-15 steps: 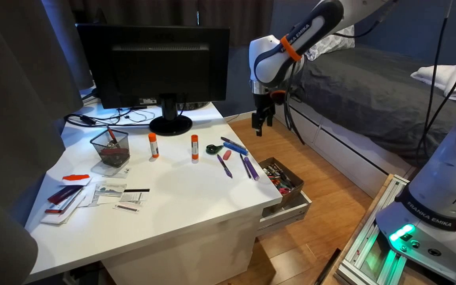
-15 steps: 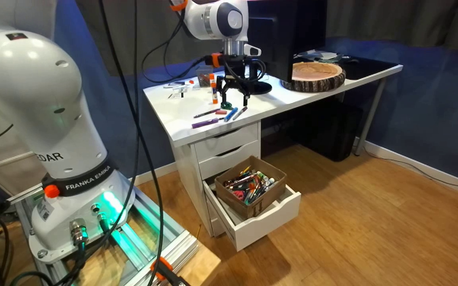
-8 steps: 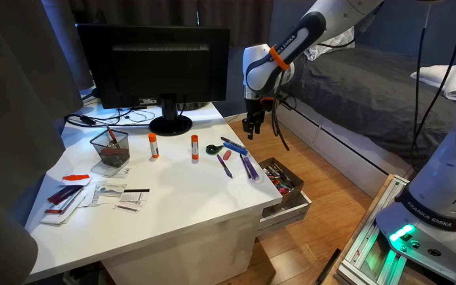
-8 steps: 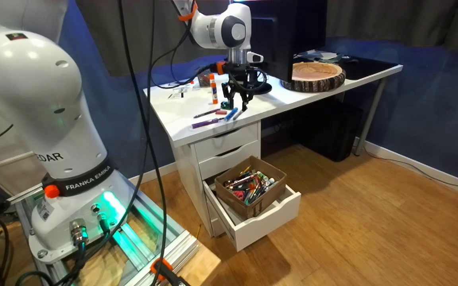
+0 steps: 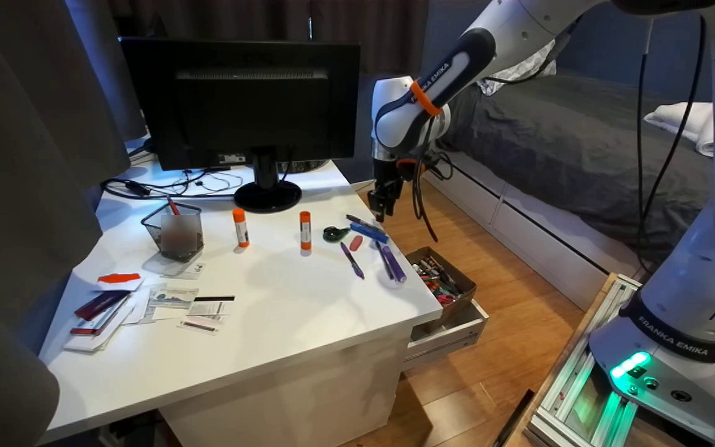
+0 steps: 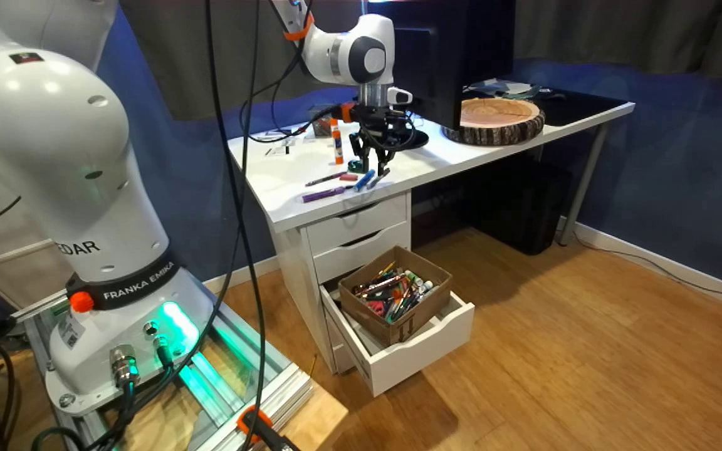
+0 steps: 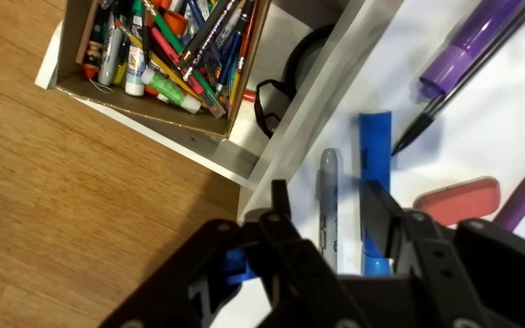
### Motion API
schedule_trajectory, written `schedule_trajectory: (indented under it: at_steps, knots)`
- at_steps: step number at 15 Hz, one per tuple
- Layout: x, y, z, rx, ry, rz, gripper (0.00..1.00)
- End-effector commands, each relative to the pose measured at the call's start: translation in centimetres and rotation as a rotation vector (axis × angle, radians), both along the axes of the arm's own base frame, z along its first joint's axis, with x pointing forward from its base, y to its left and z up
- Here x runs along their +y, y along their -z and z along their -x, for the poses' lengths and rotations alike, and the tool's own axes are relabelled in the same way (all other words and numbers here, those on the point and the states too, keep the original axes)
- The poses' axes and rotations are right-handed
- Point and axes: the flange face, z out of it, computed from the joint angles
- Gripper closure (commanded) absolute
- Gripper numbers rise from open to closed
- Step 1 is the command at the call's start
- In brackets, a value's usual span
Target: Pick up the black and white marker on the desk and put it in the box in the drawer
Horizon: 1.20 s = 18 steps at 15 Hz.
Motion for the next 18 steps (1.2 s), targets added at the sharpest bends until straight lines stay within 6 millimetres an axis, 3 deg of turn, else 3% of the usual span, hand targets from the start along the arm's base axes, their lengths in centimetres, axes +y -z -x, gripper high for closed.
schedule_trajectory:
  at_steps: [1,10,18]
  knots:
    - [0.5,0.8,-1.2,-0.027,0.031,-0.022,0.6]
    - [1.1,2.1,-2.0,-0.048,0.036,-0.035,0.56]
    - [1.2,3.1,-2.4,-0.044,0.045,-0.035,0.61]
